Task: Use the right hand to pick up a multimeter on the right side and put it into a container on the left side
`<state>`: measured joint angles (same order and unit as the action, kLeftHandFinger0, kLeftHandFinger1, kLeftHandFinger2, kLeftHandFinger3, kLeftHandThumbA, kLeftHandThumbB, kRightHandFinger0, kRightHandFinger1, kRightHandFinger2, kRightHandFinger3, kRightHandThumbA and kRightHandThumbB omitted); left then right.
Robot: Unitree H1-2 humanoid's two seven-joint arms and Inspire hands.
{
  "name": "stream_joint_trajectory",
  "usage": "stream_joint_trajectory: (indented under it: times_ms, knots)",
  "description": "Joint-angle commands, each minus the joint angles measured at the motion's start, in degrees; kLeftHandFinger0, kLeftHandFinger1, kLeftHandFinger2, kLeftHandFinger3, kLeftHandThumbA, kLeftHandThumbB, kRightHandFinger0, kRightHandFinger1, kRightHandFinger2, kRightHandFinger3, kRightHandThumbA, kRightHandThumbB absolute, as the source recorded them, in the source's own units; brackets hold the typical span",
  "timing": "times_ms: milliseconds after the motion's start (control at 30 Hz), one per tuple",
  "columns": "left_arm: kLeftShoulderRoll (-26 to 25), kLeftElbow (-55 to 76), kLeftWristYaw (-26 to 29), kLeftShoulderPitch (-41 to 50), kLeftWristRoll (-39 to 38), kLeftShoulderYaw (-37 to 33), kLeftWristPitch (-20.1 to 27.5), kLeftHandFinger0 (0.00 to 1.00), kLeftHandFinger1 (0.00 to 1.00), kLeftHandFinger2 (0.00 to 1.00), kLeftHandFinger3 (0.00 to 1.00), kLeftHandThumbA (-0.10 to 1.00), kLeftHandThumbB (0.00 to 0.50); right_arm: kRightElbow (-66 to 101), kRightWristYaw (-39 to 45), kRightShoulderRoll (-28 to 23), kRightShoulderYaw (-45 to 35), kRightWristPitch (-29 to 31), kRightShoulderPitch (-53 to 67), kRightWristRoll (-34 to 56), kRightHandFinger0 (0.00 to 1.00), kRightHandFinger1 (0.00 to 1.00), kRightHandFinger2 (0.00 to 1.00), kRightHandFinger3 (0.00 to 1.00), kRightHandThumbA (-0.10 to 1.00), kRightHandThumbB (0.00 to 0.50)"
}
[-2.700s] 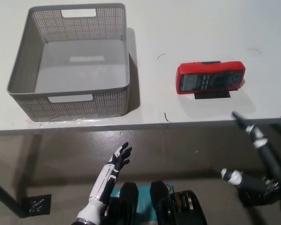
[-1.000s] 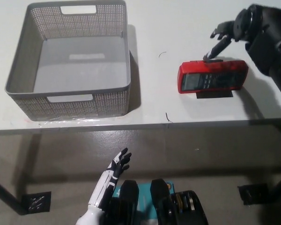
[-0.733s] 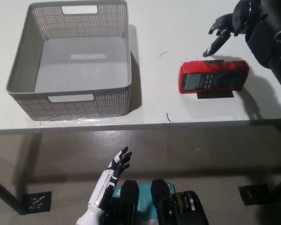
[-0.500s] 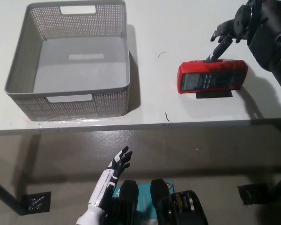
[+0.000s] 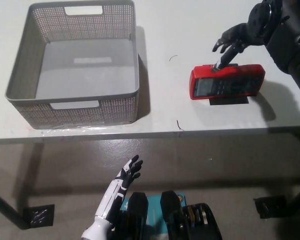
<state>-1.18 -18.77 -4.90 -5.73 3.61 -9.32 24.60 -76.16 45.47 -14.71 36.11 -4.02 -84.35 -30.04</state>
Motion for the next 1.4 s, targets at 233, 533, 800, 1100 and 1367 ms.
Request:
stream_joint_trajectory:
  times_ms: [233, 533, 800, 1100, 1367]
  knots:
    - [-0.15, 1.45, -1.39, -0.92, -1.24, -0.01, 2.33, 1.00, 1.00, 1.00, 1.00, 1.00, 0.437, 1.35, 3.14, 0.22, 1.62, 2.27, 1.07, -2.24, 1.00, 1.00, 1.00, 1.00, 0.67, 0.500]
    - [-0.25, 1.57, -1.33, -1.18, -1.10, 0.16, 2.33, 1.00, 1.00, 1.00, 1.00, 1.00, 0.444, -2.85, -4.70, 1.41, 7.05, 2.68, 5.57, -6.77, 1.00, 1.00, 1.00, 1.00, 0.73, 0.500]
    - [-0.38, 1.65, -1.37, -1.62, -0.96, 0.13, 2.33, 1.00, 1.00, 1.00, 1.00, 1.00, 0.455, -5.77, -13.13, 2.51, 9.44, -0.28, 9.80, -9.04, 1.00, 1.00, 1.00, 1.00, 0.60, 0.500]
    - [-0.20, 1.43, -1.41, -2.42, -1.02, 0.04, 2.33, 1.00, 1.00, 1.00, 1.00, 1.00, 0.462, -6.20, -35.36, 2.64, 7.27, -1.18, 15.14, -7.69, 1.00, 1.00, 1.00, 0.97, 0.05, 0.336]
    - [-0.51, 1.73, -1.55, -2.64, -1.00, 0.18, 2.33, 1.00, 1.00, 1.00, 1.00, 1.00, 0.466, -5.14, -52.80, 1.28, 1.01, 4.94, 17.40, -2.80, 0.02, 0.12, 0.26, 0.52, -0.10, 0.203]
